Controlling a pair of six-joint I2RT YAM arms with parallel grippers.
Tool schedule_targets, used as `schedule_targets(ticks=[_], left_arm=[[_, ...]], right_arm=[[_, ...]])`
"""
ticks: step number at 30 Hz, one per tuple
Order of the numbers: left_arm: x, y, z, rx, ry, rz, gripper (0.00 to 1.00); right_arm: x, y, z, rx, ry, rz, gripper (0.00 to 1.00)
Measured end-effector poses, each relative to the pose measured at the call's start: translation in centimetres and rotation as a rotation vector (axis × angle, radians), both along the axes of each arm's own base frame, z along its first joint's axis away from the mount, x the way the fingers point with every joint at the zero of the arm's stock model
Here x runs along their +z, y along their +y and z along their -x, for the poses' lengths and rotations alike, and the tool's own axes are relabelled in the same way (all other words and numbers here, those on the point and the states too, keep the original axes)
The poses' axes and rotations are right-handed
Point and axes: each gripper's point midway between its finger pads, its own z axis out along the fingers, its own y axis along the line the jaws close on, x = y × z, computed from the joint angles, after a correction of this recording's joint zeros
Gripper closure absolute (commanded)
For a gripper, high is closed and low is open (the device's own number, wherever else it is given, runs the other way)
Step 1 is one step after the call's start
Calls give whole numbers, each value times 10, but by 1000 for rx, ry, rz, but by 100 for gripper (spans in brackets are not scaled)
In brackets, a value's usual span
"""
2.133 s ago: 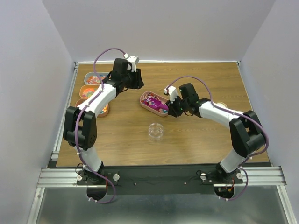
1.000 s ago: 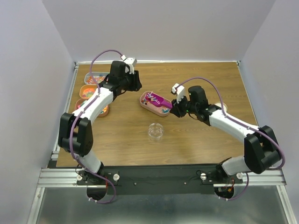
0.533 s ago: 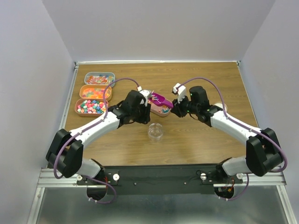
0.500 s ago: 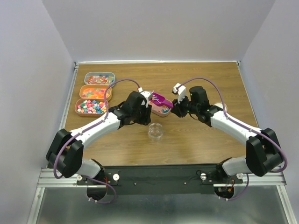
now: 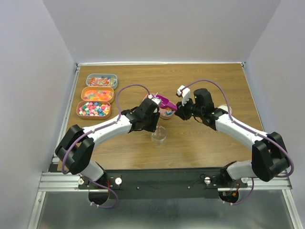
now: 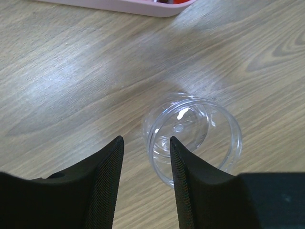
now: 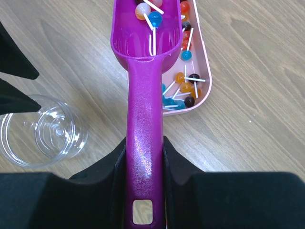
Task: Pack the candies
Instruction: Move the packing bottle to the center of the board.
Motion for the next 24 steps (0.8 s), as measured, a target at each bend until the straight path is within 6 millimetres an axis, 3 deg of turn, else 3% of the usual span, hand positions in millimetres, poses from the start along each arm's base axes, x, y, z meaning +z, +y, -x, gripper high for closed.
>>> schedule_targets(ticks=[13, 24], left_arm=[[-18, 11, -7, 50, 3, -89, 71], [-3, 18, -32, 110, -70, -135, 85]], right_arm=[[0, 0, 0, -3, 0, 2, 99], [0, -1, -1, -7, -2, 4, 99]])
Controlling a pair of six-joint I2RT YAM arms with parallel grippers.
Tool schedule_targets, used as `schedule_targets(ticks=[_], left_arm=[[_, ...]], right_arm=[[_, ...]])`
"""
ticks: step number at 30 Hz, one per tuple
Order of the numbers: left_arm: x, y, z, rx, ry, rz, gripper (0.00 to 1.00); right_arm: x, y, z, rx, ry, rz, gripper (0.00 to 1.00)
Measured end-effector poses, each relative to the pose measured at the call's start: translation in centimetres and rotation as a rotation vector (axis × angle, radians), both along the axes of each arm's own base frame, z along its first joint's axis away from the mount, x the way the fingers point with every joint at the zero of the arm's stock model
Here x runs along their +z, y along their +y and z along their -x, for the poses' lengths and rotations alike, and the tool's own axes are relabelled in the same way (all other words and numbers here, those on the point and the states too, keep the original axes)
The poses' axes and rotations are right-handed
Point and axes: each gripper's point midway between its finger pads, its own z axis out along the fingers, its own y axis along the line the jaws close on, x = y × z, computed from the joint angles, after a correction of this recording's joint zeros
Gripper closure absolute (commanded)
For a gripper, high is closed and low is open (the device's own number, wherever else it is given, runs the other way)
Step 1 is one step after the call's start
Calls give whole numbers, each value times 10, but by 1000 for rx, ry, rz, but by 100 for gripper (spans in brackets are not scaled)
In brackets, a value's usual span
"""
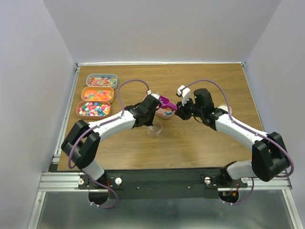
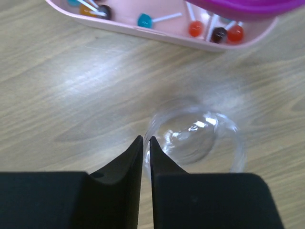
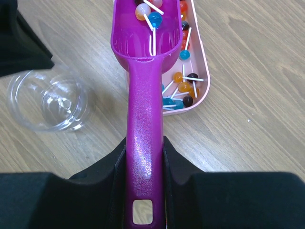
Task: Pack the candies
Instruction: Move the packing bottle to the center of the board.
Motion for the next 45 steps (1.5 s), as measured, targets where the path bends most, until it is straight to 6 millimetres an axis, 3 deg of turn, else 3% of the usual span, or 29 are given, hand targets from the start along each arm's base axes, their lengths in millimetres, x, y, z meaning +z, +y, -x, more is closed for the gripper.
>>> schedule_targets(ticks=[8, 15, 17, 27, 45], left_arm=[[-7, 21, -25, 62, -5, -37, 86], [-4, 21, -37, 70, -22, -32, 87], [-4, 21, -37, 71, -23, -32, 92], [8, 28, -57, 120, -70, -83, 92], [1, 41, -61, 151, -68, -146, 71]], right_arm=[[-1, 0, 1, -1, 2, 2, 99], [-3, -1, 1, -1, 5, 3, 99], [-3, -1, 1, -1, 6, 4, 99], [-4, -2, 2, -3, 9, 5, 99], [6, 0, 1, -5, -23, -21, 99]])
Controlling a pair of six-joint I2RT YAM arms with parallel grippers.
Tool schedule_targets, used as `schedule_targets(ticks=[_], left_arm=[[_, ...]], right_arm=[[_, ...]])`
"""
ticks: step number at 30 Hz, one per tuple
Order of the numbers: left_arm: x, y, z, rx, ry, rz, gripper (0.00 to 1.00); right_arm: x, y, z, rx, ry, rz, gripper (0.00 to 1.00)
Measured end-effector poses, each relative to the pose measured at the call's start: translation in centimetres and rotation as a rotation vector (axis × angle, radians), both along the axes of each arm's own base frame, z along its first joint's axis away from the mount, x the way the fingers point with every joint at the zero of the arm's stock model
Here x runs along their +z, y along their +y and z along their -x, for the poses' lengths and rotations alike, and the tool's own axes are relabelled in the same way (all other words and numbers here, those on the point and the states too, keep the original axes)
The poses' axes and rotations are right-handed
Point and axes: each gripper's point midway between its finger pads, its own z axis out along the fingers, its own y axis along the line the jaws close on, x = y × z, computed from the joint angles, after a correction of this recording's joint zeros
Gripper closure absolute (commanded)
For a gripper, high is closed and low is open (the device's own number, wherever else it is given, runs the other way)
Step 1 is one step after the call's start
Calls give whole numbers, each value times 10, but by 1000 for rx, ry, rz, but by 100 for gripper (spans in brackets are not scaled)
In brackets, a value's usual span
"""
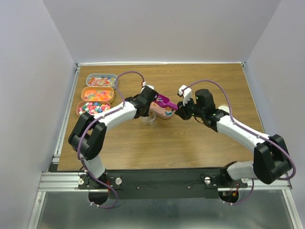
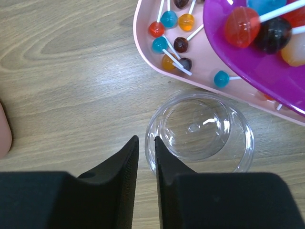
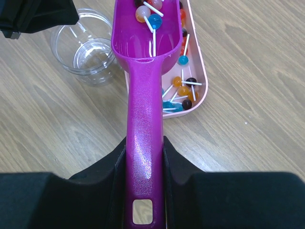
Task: Pack the candies
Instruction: Move the packing bottle to the center of the board, then place the fake candies in the packing bottle.
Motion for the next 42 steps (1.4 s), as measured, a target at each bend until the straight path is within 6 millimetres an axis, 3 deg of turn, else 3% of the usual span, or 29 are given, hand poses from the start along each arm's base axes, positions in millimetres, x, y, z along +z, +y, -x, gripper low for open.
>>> schedule_targets(ticks=[6, 9, 12, 13, 16, 20, 27, 31, 36, 42], left_arm=[[8, 8, -5, 13, -2, 32, 51], [33, 21, -14, 38, -48, 78, 41], [69, 37, -21, 58, -120, 132, 26], [80, 42, -23, 67, -146, 150, 17], [111, 61, -31, 93, -223, 182, 7], [135, 88, -41, 137, -311, 195, 4], [119, 126, -30, 198, -378, 203, 4], [122, 130, -25, 190, -415, 203, 4], [148, 132, -30, 182, -509, 224, 4], [153, 134, -31, 181, -528, 221, 4]], right_arm=[[5, 1, 5, 4, 0, -23, 99], [7, 1, 7, 7, 3, -33, 99], [11, 3, 10, 14, 2, -46, 99], [12, 3, 11, 19, 3, -50, 99], [12, 4, 17, 36, 20, -54, 99], [8, 3, 25, 50, 61, -43, 99], [10, 9, 42, 95, 118, -9, 99], [12, 13, 50, 120, 139, 4, 99], [16, 21, 61, 157, 158, 24, 99], [10, 27, 68, 177, 197, 75, 99]])
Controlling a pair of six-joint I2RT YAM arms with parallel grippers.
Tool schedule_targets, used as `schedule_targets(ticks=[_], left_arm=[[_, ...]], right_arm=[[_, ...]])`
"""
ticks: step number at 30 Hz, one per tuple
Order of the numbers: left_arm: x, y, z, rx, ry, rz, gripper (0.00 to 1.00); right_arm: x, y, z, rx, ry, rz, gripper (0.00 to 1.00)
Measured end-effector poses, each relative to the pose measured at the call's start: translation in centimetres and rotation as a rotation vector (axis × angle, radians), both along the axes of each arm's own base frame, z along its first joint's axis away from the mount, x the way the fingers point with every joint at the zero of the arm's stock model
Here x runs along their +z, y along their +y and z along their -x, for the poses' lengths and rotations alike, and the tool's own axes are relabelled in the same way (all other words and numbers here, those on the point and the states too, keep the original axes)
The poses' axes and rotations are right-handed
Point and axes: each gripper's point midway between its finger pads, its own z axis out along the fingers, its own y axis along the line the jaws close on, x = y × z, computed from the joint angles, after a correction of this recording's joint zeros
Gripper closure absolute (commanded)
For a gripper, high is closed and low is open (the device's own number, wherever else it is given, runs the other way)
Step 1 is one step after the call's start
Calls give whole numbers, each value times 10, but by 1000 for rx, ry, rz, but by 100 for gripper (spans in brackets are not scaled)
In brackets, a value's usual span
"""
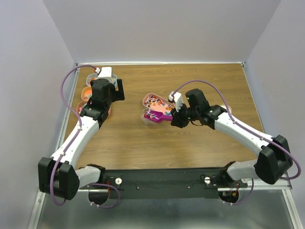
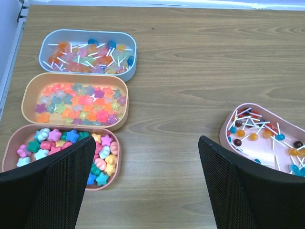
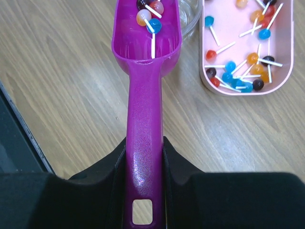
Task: Pack the candies
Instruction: Place the fake candies in the packing bottle.
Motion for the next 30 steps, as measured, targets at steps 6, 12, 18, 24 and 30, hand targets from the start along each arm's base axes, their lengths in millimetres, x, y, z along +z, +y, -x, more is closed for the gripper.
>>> schedule_targets(ticks=[6, 12, 18, 24, 30], left_arm=[[3, 2, 2, 2, -11, -5, 4], [5, 3, 2, 4, -19, -6, 5], [5, 3, 2, 5, -19, -7, 5], [5, 3, 2, 4, -20, -11, 5], [5, 3, 2, 4, -20, -11, 4]], right_arm=[[-11, -2, -1, -14, 28, 73, 99], [-4, -5, -8, -41, 17, 107, 99], [-4, -5, -9, -46, 27, 157, 99], [-1, -3, -6, -34, 30, 194, 99], [4, 2, -3, -15, 29, 240, 99]])
